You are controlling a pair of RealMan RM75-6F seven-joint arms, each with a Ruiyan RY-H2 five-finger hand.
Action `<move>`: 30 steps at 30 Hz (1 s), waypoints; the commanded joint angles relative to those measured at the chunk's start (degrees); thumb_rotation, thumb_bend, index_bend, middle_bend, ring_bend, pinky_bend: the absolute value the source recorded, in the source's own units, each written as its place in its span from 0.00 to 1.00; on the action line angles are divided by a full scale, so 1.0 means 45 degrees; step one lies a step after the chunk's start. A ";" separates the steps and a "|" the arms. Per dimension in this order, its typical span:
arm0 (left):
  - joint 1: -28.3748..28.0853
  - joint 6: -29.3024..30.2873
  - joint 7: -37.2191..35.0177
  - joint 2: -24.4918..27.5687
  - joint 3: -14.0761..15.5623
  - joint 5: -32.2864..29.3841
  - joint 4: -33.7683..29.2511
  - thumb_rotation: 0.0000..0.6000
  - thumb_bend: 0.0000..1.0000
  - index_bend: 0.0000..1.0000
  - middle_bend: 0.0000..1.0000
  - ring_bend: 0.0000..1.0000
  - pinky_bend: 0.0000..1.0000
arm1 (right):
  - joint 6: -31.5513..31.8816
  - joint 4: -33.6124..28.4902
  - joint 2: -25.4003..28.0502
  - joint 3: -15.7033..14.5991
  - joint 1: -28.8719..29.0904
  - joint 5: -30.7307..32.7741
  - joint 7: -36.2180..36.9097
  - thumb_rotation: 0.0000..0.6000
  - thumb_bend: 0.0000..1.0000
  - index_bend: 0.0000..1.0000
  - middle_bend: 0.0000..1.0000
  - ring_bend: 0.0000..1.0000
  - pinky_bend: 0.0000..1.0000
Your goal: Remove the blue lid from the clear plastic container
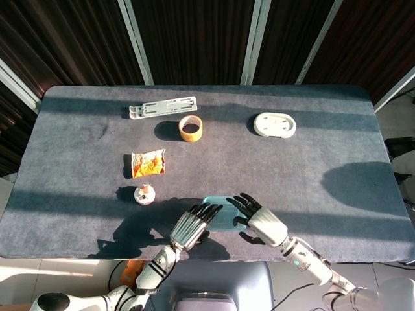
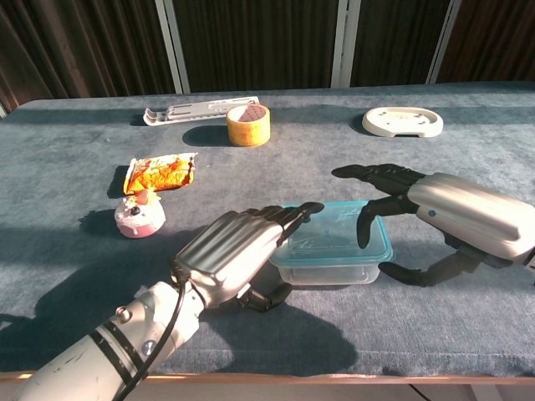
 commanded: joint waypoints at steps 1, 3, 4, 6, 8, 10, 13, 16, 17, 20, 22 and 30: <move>0.0001 0.0056 -0.0047 -0.0075 0.0111 0.0147 0.0194 1.00 0.33 0.00 0.29 0.25 0.19 | 0.0058 -0.0025 0.0033 0.0024 -0.0008 0.0020 0.0002 1.00 0.49 0.59 0.13 0.00 0.00; 0.0010 0.0079 -0.0081 -0.0117 0.0161 0.0219 0.0304 1.00 0.33 0.00 0.29 0.25 0.19 | 0.0093 -0.0052 0.0057 0.0044 -0.0005 0.0042 0.0044 1.00 0.48 0.59 0.13 0.00 0.00; 0.0011 0.0084 -0.0103 -0.0133 0.0175 0.0245 0.0346 1.00 0.33 0.00 0.30 0.25 0.19 | 0.0111 -0.0064 0.0066 0.0051 -0.0005 0.0048 0.0060 1.00 0.48 0.59 0.13 0.00 0.00; 0.0016 0.0107 -0.0138 -0.0168 0.0188 0.0292 0.0439 1.00 0.33 0.00 0.30 0.25 0.19 | 0.0135 -0.0078 0.0089 0.0060 -0.0002 0.0058 0.0073 1.00 0.48 0.59 0.13 0.00 0.00; 0.0022 0.0119 -0.0173 -0.0185 0.0204 0.0330 0.0505 1.00 0.33 0.00 0.30 0.26 0.19 | 0.0169 -0.0086 0.0100 0.0071 -0.0005 0.0065 0.0079 1.00 0.49 0.60 0.13 0.00 0.00; 0.0031 0.0134 -0.0199 -0.0197 0.0234 0.0379 0.0558 1.00 0.33 0.00 0.30 0.26 0.20 | 0.0213 -0.0099 0.0109 0.0084 -0.0009 0.0074 0.0104 1.00 0.48 0.60 0.13 0.00 0.00; 0.0045 0.0142 -0.0219 -0.0209 0.0264 0.0429 0.0599 1.00 0.33 0.00 0.30 0.26 0.20 | 0.0277 -0.0115 0.0119 0.0113 -0.0013 0.0095 0.0169 1.00 0.48 0.60 0.14 0.00 0.00; 0.0055 0.0139 -0.0247 -0.0218 0.0262 0.0450 0.0623 1.00 0.33 0.00 0.30 0.26 0.20 | 0.0335 -0.0116 0.0137 0.0154 -0.0013 0.0116 0.0172 1.00 0.49 0.61 0.14 0.00 0.00; 0.0059 0.0147 -0.0248 -0.0219 0.0260 0.0460 0.0626 1.00 0.33 0.00 0.30 0.26 0.20 | 0.0345 -0.0113 0.0142 0.0172 -0.0011 0.0129 0.0163 1.00 0.49 0.61 0.14 0.00 0.00; 0.0073 0.0215 -0.0264 -0.0180 0.0269 0.0526 0.0588 1.00 0.33 0.00 0.30 0.26 0.20 | 0.0330 -0.0066 0.0133 0.0250 0.0019 0.0190 0.0126 1.00 0.49 0.61 0.14 0.00 0.00; 0.0086 0.0303 -0.0295 -0.0124 0.0284 0.0601 0.0526 1.00 0.33 0.00 0.30 0.26 0.20 | 0.0269 -0.0038 0.0107 0.0286 0.0070 0.0216 0.0132 1.00 0.49 0.61 0.14 0.00 0.00; 0.0163 0.0484 -0.0412 0.0086 0.0423 0.0825 0.0260 1.00 0.33 0.00 0.30 0.26 0.20 | 0.0317 0.0348 -0.0175 0.0369 0.0207 0.0128 -0.0134 1.00 0.49 0.62 0.15 0.00 0.00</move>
